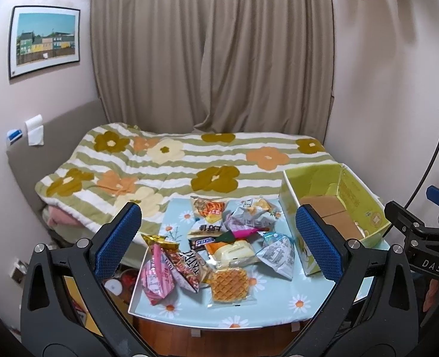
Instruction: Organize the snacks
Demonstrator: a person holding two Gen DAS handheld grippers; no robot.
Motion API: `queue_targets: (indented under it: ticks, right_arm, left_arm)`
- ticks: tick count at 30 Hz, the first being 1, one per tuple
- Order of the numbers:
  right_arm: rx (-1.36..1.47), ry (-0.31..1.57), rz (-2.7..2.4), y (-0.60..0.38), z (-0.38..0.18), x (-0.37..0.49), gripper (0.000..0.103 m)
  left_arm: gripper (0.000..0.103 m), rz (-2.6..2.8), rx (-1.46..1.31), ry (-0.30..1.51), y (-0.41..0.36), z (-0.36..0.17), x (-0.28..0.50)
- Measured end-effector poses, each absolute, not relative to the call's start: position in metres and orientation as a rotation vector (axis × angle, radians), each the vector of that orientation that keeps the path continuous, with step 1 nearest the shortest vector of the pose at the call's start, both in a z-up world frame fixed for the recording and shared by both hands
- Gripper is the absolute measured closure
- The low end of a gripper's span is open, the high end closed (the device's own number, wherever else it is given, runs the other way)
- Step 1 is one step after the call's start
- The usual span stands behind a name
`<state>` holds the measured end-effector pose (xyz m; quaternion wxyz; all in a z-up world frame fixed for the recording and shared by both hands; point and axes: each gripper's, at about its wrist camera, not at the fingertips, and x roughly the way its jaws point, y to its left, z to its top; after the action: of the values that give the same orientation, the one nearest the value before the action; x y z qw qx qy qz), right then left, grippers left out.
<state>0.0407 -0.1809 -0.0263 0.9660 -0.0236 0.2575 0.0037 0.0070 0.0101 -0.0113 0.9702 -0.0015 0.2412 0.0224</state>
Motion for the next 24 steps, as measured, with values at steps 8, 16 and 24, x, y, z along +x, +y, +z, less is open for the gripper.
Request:
queue_targets:
  ticks: [8, 16, 24]
  right_arm:
    - [-0.047, 0.523, 0.010, -0.1786, -0.0266, 0.0413, 0.000]
    - [-0.047, 0.525, 0.010, -0.1786, -0.0243, 0.0426, 0.000]
    - [-0.040, 0.528, 0.012, -0.1778, -0.0254, 0.0411, 0.000]
  left_arm:
    - [0.000, 0.048, -0.005, 0.491, 0.0109, -0.0096, 0.0101]
    - [0.000, 0.047, -0.004, 0.496, 0.0127, -0.0089, 0.0098]
    - [0.000, 0.044, -0.006, 0.509, 0.0148, -0.0123, 0.0093]
